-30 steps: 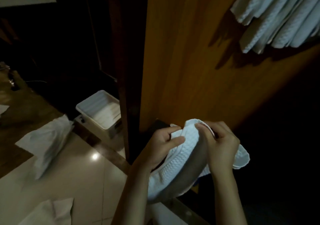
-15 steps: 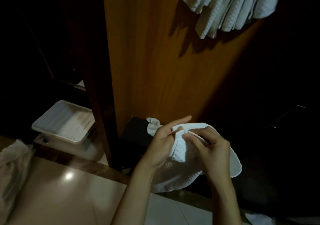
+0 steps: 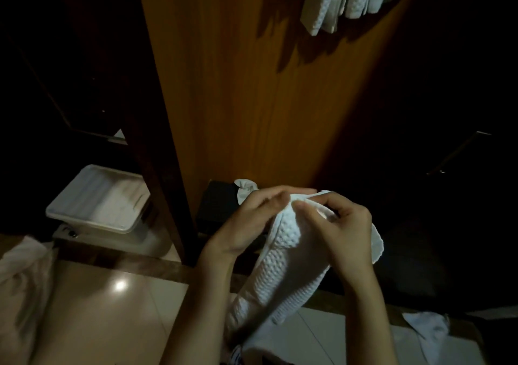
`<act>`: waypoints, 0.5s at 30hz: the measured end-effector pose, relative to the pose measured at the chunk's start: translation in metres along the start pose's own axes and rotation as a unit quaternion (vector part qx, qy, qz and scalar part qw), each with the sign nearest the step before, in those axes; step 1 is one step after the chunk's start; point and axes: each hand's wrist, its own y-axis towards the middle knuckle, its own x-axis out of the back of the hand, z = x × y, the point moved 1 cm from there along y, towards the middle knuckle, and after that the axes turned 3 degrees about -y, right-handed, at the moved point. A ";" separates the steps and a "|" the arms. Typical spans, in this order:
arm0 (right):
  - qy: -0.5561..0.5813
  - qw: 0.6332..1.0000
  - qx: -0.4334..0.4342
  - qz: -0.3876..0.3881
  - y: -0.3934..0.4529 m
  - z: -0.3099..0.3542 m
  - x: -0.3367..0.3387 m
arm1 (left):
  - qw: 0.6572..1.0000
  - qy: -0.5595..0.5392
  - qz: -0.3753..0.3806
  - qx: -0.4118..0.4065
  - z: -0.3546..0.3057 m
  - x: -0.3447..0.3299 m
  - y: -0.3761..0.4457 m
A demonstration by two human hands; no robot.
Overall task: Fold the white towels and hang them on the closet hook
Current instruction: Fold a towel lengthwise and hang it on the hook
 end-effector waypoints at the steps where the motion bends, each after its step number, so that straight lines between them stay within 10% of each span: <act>1: 0.007 1.000 0.001 0.008 0.000 0.001 -0.002 | 1.000 0.008 0.009 -0.001 -0.001 0.003 -0.002; 15: 0.079 0.993 -0.040 0.076 0.003 0.004 -0.028 | 0.981 0.191 0.006 0.025 -0.014 0.025 -0.017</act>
